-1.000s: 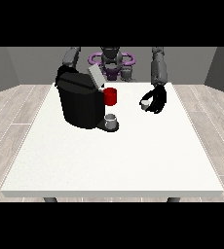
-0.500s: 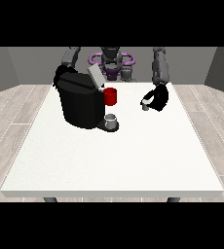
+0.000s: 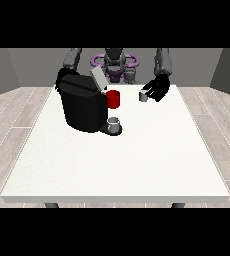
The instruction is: Insert the coffee pod into the coffee machine and close the lid
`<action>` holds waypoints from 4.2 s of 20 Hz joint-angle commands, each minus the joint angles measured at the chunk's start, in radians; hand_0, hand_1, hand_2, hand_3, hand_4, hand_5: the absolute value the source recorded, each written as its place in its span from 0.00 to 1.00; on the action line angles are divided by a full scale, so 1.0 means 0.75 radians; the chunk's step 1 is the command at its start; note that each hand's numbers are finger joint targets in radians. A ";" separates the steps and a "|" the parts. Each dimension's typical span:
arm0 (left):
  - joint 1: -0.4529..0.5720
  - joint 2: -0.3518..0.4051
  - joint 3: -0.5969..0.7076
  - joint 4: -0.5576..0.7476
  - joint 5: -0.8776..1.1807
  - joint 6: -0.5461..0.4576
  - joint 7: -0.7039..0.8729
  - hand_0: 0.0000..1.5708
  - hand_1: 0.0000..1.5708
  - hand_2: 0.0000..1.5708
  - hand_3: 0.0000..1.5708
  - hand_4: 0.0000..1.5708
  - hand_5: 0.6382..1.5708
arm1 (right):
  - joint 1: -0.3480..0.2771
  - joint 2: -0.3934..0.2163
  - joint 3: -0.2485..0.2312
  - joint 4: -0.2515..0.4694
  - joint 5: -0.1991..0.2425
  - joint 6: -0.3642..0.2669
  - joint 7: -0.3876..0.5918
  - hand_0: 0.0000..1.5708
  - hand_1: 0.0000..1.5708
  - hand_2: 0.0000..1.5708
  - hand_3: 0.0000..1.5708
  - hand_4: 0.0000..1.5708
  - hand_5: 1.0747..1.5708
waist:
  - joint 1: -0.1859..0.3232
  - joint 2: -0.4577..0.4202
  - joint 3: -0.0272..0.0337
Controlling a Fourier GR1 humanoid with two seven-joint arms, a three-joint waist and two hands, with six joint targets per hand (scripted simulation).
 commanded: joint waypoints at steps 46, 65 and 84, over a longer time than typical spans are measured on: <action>-0.555 0.079 0.149 0.041 -0.029 -0.142 0.203 0.77 0.77 0.80 0.76 0.32 1.00 | -0.157 -0.013 0.028 -0.170 -0.029 0.000 0.069 0.00 0.00 0.00 0.00 0.33 1.00 | -0.266 0.195 0.0001; -0.566 0.081 0.156 0.059 -0.042 -0.199 0.171 0.78 0.78 0.81 0.75 0.31 1.00 | -0.156 -0.020 0.010 -0.136 -0.014 -0.034 0.062 0.00 0.00 0.00 0.00 0.26 1.00 | -0.214 0.205 -0.0001; -0.605 0.133 0.126 0.026 -0.108 -0.212 0.127 0.68 0.68 0.71 0.61 0.23 1.00 | -0.166 -0.031 -0.031 -0.062 -0.027 -0.027 -0.051 0.00 0.00 0.00 0.00 0.30 1.00 | -0.166 0.252 0.0006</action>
